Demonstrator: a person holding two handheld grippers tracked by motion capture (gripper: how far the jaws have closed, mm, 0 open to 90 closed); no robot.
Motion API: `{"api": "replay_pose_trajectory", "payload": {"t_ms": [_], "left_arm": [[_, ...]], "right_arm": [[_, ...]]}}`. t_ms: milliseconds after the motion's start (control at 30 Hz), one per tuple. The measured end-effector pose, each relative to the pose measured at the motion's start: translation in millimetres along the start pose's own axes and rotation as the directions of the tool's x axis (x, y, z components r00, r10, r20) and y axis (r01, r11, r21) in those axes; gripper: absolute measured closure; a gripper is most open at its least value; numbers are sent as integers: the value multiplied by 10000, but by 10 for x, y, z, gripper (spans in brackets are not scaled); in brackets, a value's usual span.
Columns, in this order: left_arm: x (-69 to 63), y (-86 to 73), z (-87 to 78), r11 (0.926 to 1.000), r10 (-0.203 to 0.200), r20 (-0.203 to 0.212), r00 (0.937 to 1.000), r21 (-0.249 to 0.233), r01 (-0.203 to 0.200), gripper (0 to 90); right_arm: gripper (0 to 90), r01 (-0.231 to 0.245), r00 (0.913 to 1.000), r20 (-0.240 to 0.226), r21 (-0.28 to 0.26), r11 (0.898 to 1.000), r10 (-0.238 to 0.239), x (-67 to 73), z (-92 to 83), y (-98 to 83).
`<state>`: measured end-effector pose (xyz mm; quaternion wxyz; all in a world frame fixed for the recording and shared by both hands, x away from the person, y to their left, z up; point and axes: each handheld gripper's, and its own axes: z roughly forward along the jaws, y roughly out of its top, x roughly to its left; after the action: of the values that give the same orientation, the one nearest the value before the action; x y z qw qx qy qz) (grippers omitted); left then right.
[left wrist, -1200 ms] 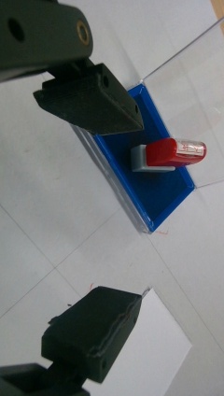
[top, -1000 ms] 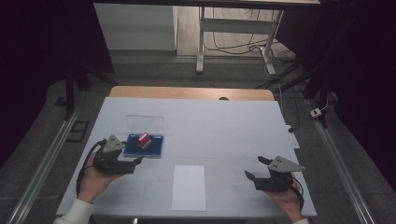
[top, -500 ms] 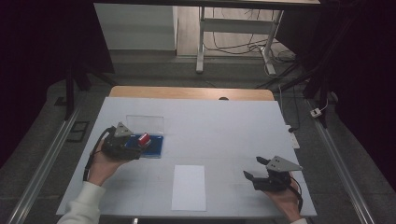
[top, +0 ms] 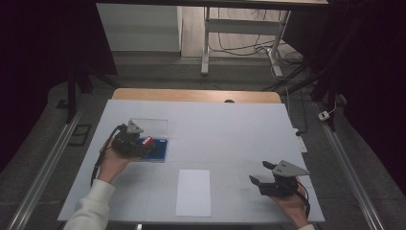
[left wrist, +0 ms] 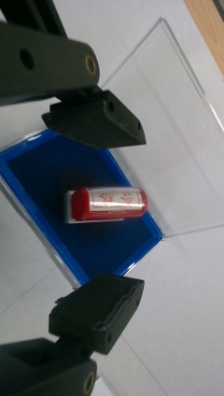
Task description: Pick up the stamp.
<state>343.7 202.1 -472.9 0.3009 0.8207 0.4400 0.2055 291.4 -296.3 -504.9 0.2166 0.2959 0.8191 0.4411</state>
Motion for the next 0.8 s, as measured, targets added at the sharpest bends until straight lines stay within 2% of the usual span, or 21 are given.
{"api": "replay_pose_trajectory", "payload": {"t_ms": [300, 467, 800], "left_arm": [[-6, 4, 131, 9998, -70, -43, 10000, 169, 71, 344], [17, -9, 171, 9998, -205, -59, 9998, 44, 205, 418], [46, -35, 268, 9992, -245, -145, 9996, 311, 249, 487]], "right_arm": [[243, 9, 10000, 72, 124, 9999, -10, -16, -24, -19], [248, -18, 10000, 11, 136, 9999, 17, -12, -23, -32], [250, 0, 10000, 57, 261, 9997, -2, -13, -21, -46]]}}
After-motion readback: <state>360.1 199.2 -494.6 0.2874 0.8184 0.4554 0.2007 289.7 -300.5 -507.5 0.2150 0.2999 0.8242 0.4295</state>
